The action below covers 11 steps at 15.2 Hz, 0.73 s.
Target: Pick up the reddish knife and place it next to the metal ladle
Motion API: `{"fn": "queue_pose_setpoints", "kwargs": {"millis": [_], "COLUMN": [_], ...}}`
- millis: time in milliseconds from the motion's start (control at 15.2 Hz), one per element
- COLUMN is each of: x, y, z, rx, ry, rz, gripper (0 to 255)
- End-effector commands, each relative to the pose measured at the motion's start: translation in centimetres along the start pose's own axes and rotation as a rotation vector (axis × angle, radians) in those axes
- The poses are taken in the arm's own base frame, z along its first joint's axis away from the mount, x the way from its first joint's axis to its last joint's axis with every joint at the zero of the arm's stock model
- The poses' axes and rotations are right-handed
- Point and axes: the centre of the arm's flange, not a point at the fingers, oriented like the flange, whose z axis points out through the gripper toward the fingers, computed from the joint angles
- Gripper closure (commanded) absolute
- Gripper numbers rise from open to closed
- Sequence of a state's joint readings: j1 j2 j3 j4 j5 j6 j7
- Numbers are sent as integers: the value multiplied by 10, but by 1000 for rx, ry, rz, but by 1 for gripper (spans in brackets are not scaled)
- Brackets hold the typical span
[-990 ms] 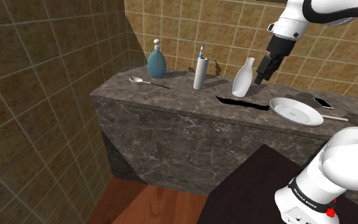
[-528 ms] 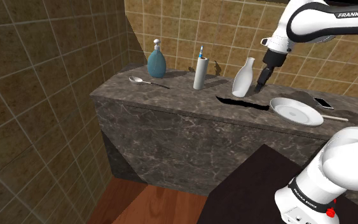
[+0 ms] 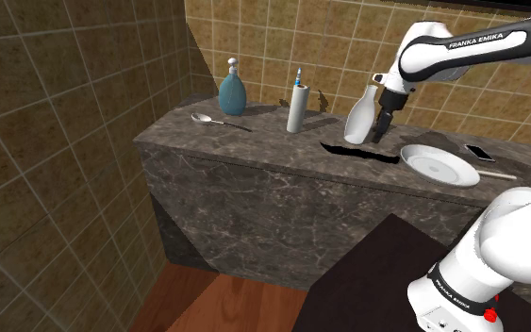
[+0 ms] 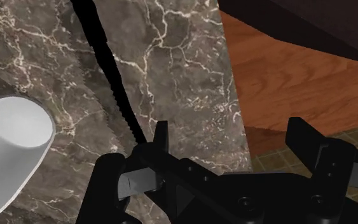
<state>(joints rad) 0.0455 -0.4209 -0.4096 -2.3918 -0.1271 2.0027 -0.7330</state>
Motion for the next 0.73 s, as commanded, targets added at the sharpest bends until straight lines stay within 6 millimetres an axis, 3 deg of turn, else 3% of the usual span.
{"fn": "queue_pose_setpoints", "kwargs": {"millis": [0,528,660], "x": [2,28,28], "y": [21,102,102], "z": [18,79,84], "rx": [-4,-12,-12], "ry": [-5,-25,-25], "rz": [-58,-273,-273], "gripper": [0,0,0]}}
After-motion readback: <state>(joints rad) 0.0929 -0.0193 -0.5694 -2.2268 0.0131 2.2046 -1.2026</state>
